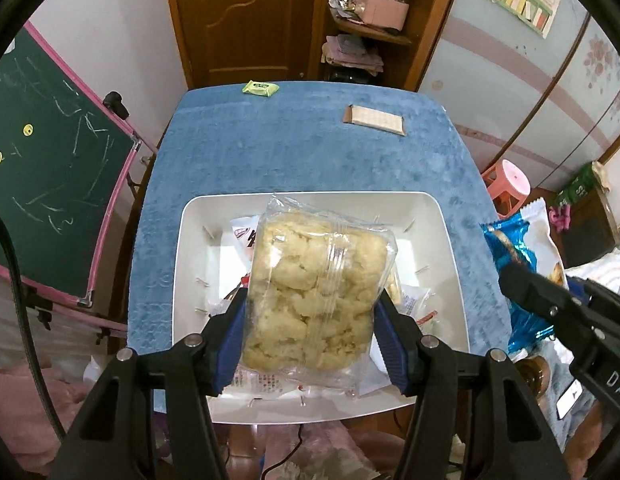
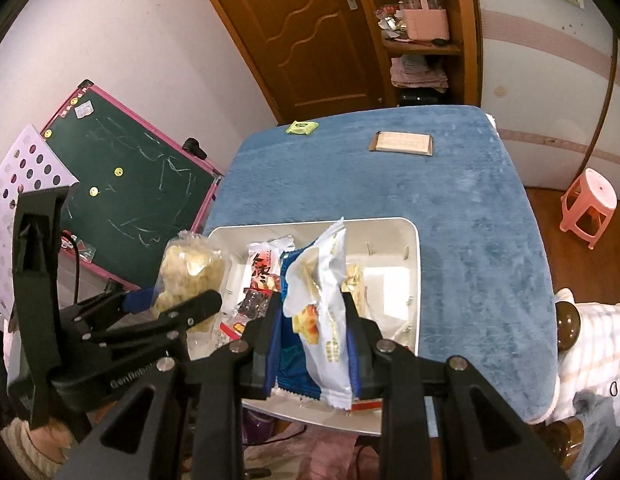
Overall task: Organize snacks
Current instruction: 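Carry both packets over the white tray and lower them inside, then open both tools to release the packets into the tray, then lift both tools from the tray and reach toward the remaining packets, then grasp the green-yellow packet with left tool while right tool grasps brown paper packet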
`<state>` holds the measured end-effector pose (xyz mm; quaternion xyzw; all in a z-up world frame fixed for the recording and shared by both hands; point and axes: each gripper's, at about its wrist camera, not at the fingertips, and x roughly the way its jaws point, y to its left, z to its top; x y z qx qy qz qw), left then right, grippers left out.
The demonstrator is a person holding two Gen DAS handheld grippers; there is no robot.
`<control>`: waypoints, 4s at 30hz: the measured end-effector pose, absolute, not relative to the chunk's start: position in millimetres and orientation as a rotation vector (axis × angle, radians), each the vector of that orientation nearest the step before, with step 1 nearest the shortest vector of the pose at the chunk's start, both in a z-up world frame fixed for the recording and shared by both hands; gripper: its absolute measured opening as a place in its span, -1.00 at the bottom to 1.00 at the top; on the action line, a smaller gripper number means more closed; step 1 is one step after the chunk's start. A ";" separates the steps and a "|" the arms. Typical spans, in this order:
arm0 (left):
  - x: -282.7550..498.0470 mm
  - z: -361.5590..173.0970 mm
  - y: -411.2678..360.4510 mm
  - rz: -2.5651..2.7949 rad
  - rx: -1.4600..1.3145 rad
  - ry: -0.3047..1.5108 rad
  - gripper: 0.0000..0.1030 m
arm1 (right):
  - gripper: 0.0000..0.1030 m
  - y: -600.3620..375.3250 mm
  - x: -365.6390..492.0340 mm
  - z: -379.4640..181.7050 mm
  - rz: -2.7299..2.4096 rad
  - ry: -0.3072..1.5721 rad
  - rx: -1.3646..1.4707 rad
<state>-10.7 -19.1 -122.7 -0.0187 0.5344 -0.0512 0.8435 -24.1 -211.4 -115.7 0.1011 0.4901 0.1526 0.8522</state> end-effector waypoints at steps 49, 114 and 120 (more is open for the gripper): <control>-6.6 -98.0 -9.0 -0.042 -0.038 1.027 0.74 | 0.14 -206.3 -14.7 -120.6 0.256 1.038 0.232; 481.5 -241.0 13.7 0.100 -0.001 1.384 0.74 | 0.14 -239.8 397.4 -264.7 0.598 1.163 -0.465; 493.0 -276.2 29.5 0.107 0.005 1.436 0.74 | 0.14 -235.8 411.7 -296.8 0.692 1.257 -0.450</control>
